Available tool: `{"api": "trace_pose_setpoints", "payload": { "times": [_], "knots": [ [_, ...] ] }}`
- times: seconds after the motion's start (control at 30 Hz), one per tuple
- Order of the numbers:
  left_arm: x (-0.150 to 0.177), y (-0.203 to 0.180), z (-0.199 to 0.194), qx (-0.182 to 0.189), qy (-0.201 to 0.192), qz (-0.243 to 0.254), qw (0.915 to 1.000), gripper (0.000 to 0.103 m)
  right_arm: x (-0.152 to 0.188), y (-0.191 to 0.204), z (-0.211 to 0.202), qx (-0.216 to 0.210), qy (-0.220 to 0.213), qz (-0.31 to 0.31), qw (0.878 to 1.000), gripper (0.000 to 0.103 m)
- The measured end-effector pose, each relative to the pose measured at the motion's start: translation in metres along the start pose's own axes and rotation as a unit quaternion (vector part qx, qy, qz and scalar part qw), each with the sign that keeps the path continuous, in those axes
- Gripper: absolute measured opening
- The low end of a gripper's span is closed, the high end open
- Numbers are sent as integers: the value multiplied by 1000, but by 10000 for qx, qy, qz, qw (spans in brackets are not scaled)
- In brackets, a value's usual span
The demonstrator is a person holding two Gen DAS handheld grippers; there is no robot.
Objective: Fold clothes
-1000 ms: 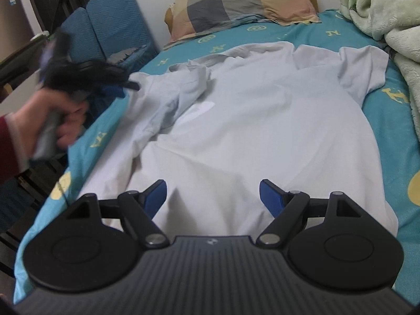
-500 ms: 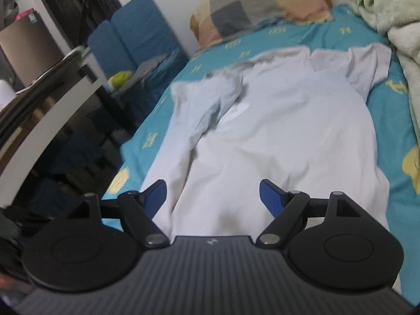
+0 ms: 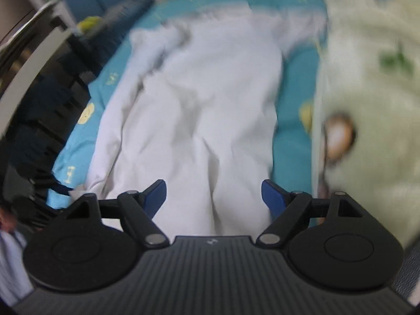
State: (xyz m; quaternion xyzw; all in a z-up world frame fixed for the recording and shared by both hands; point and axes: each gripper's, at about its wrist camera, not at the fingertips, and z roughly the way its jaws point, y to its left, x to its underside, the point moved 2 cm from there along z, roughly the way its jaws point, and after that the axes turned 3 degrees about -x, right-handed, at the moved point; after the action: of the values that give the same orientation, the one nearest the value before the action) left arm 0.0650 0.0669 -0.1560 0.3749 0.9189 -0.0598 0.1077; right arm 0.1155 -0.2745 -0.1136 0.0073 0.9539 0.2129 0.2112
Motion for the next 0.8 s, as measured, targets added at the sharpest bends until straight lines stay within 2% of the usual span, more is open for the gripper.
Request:
{"api": "trace_pose_setpoints", "payload": {
  "times": [0.07, 0.13, 0.2, 0.23, 0.27, 0.33, 0.37, 0.4, 0.43, 0.5, 0.57, 0.7, 0.8],
  "knots": [
    [0, 0, 3, 31, 125, 3, 9999, 60, -1, -1, 14, 51, 482, -181, 9987, 80],
    [2, -3, 4, -23, 194, 61, 9998, 60, 0, 0, 29, 510, 979, -658, 9917, 80],
    [3, -5, 2, -37, 239, 32, 9997, 56, 2, -6, 41, 631, 1401, -738, 9854, 80],
    [4, -5, 1, -20, 268, -16, 9996, 46, 3, -11, 46, 607, 1594, -678, 9830, 80],
    [5, -6, 0, 21, 293, -83, 9995, 31, 4, -13, 50, 577, 1752, -676, 9805, 80],
    [7, -2, -8, 95, 287, -338, 9990, 10, 10, -6, 54, 495, 1924, -900, 9759, 78],
    [9, 1, -14, 129, 269, -497, 9983, 9, 13, -2, 56, 454, 2009, -1012, 9733, 72],
    [10, 4, -19, 164, 251, -656, 9974, 8, 15, 1, 58, 413, 2094, -1124, 9705, 57],
    [11, 8, -26, 212, 216, -842, 9960, 8, 18, 5, 61, 371, 2178, -1236, 9674, 35],
    [15, 21, -47, 369, 66, -1333, 9904, 8, 24, 14, 59, 525, 2258, -1554, 9603, 5],
    [18, 34, -68, 524, -78, -1821, 9819, 7, 24, 22, 49, 606, 2251, -1738, 9568, 4],
    [24, 56, -97, 727, -151, -2647, 9615, 7, 7, 27, 6, 234, 1929, -1554, 9685, 4],
    [30, 58, -96, 572, -2, -2838, 9572, 7, 2, 11, -5, 449, 1870, -1438, 9707, 4]
  ]
}}
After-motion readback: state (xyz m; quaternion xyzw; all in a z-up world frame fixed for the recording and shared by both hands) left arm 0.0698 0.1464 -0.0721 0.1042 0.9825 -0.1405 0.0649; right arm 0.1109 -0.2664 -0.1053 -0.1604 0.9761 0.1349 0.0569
